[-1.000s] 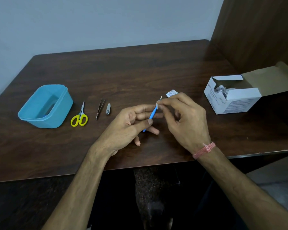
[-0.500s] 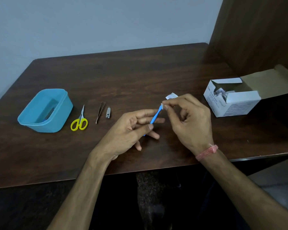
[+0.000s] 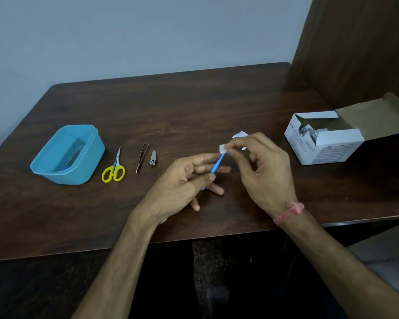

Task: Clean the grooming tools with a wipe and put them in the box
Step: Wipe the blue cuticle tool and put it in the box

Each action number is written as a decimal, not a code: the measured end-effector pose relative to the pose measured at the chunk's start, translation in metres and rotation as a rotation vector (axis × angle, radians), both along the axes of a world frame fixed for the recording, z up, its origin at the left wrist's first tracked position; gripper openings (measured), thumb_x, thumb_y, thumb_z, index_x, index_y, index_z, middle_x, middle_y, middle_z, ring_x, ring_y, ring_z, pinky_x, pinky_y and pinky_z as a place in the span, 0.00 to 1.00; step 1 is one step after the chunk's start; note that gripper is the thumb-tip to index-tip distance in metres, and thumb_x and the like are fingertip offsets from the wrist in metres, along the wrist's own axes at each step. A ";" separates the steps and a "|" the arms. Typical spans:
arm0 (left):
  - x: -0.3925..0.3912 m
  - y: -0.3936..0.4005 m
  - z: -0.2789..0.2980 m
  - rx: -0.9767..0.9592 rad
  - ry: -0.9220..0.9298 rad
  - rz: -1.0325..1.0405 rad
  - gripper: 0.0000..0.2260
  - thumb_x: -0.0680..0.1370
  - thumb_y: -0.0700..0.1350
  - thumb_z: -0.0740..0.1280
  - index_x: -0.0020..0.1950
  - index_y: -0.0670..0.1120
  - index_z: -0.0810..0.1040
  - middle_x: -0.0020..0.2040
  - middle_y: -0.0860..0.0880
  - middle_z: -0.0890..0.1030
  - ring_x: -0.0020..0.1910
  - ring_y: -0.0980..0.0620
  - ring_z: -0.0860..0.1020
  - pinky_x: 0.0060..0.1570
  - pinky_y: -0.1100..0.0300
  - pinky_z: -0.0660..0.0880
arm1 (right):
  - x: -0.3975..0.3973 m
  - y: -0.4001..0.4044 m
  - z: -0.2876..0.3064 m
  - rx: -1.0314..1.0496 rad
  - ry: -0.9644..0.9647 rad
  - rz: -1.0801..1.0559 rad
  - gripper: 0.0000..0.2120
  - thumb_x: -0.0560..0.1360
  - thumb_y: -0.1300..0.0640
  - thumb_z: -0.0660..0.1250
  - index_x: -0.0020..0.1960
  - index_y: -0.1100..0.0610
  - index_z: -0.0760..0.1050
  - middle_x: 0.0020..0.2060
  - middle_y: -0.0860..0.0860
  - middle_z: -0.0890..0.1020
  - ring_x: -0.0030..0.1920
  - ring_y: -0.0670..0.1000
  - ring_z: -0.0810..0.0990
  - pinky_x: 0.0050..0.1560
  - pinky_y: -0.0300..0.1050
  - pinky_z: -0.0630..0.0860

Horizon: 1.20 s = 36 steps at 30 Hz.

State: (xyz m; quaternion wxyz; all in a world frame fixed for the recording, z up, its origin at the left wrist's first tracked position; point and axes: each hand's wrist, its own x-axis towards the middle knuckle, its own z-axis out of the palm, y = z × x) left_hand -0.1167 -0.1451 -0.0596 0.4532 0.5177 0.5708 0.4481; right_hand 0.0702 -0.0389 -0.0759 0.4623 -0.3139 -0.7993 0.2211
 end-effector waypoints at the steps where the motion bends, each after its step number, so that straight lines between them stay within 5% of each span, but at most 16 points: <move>1: 0.000 0.000 0.000 0.002 0.004 0.003 0.20 0.89 0.36 0.65 0.77 0.56 0.78 0.66 0.55 0.88 0.54 0.46 0.91 0.24 0.64 0.76 | -0.001 0.001 -0.001 0.002 -0.020 -0.008 0.05 0.83 0.63 0.75 0.55 0.54 0.88 0.50 0.43 0.84 0.38 0.36 0.78 0.42 0.28 0.69; 8: 0.002 -0.002 0.002 0.009 0.016 0.016 0.21 0.89 0.37 0.65 0.80 0.56 0.76 0.67 0.56 0.87 0.53 0.46 0.91 0.24 0.64 0.76 | -0.003 0.004 -0.005 -0.007 -0.053 -0.041 0.06 0.82 0.60 0.76 0.55 0.51 0.88 0.50 0.40 0.84 0.37 0.40 0.77 0.43 0.29 0.69; 12: 0.004 -0.001 0.001 0.034 -0.014 0.078 0.22 0.89 0.37 0.66 0.80 0.55 0.75 0.67 0.56 0.87 0.54 0.46 0.91 0.23 0.64 0.76 | 0.000 0.017 -0.009 -0.200 0.091 -0.203 0.08 0.82 0.61 0.75 0.52 0.48 0.85 0.48 0.39 0.84 0.39 0.37 0.79 0.42 0.31 0.70; 20: 0.006 0.001 -0.005 0.045 0.000 0.176 0.22 0.86 0.36 0.71 0.79 0.53 0.77 0.66 0.56 0.88 0.52 0.47 0.91 0.22 0.62 0.78 | 0.001 0.011 -0.005 -0.245 0.159 -0.053 0.03 0.84 0.59 0.74 0.55 0.52 0.84 0.48 0.44 0.88 0.29 0.47 0.76 0.32 0.42 0.74; 28: 0.006 0.000 -0.005 0.042 0.008 0.156 0.21 0.86 0.36 0.71 0.76 0.53 0.80 0.65 0.57 0.88 0.53 0.48 0.91 0.22 0.63 0.77 | 0.001 0.009 -0.004 -0.206 0.172 -0.008 0.05 0.80 0.56 0.79 0.54 0.47 0.89 0.28 0.49 0.80 0.25 0.52 0.70 0.31 0.41 0.69; 33: 0.005 0.000 -0.005 0.045 0.026 0.150 0.21 0.86 0.35 0.71 0.75 0.55 0.81 0.66 0.58 0.88 0.53 0.48 0.91 0.23 0.63 0.76 | 0.000 0.008 -0.005 -0.158 0.115 -0.011 0.09 0.78 0.58 0.81 0.55 0.46 0.91 0.30 0.33 0.80 0.26 0.52 0.70 0.31 0.39 0.70; 36: 0.005 0.001 -0.006 0.048 0.024 0.150 0.21 0.85 0.36 0.72 0.75 0.55 0.81 0.66 0.58 0.88 0.53 0.48 0.91 0.22 0.63 0.76 | -0.001 0.008 -0.005 -0.101 0.109 -0.054 0.10 0.78 0.59 0.80 0.55 0.47 0.91 0.36 0.32 0.82 0.27 0.50 0.72 0.32 0.34 0.69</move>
